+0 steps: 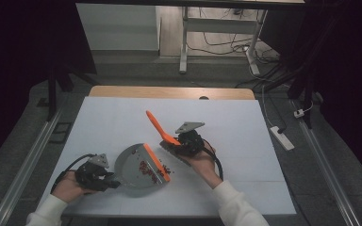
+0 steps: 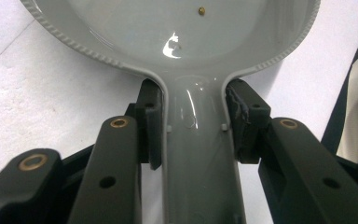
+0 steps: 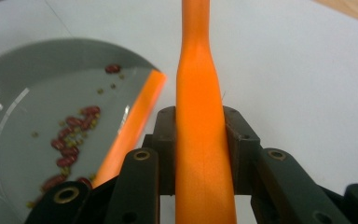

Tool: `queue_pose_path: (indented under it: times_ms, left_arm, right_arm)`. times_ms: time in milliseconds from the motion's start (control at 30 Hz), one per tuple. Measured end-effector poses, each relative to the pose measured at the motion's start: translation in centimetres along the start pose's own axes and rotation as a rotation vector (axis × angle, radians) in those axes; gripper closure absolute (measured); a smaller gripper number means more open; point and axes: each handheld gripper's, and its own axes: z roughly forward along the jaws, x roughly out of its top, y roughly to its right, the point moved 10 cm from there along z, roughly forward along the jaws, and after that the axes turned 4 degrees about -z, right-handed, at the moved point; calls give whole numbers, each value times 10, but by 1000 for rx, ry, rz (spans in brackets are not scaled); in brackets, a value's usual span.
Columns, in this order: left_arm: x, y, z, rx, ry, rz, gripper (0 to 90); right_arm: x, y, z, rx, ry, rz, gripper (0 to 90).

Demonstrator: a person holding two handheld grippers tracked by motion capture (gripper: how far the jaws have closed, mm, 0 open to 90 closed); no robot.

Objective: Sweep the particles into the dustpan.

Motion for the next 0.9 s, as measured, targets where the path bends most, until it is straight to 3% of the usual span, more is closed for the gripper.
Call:
queue_pose_path:
  times_ms: [233, 467, 600, 733, 833, 867, 900]
  left_arm:
    - [-2, 3, -1, 0, -9, 14, 615]
    - [-1, 3, -1, 7, -12, 19, 616]
    - [-1, 3, -1, 13, -11, 18, 616]
    - [-1, 3, 0, 13, -13, 18, 616]
    - [-1, 3, 0, 13, -13, 18, 615]
    - [-1, 3, 0, 13, -12, 18, 616]
    - [-1, 3, 0, 13, -13, 19, 616]
  right_arm:
    - [-11, -2, 2, -10, -27, -5, 698]
    - [-13, -21, 12, 8, -48, -47, 698]
    - [-12, -30, 13, 26, -40, -15, 697]
    - [-9, -43, 16, 80, -23, 18, 697]
    - [-1, -59, 14, 205, 28, 104, 698]
    - [3, -61, 12, 225, 40, 109, 698]
    - [6, -61, 9, 207, 63, 88, 698]
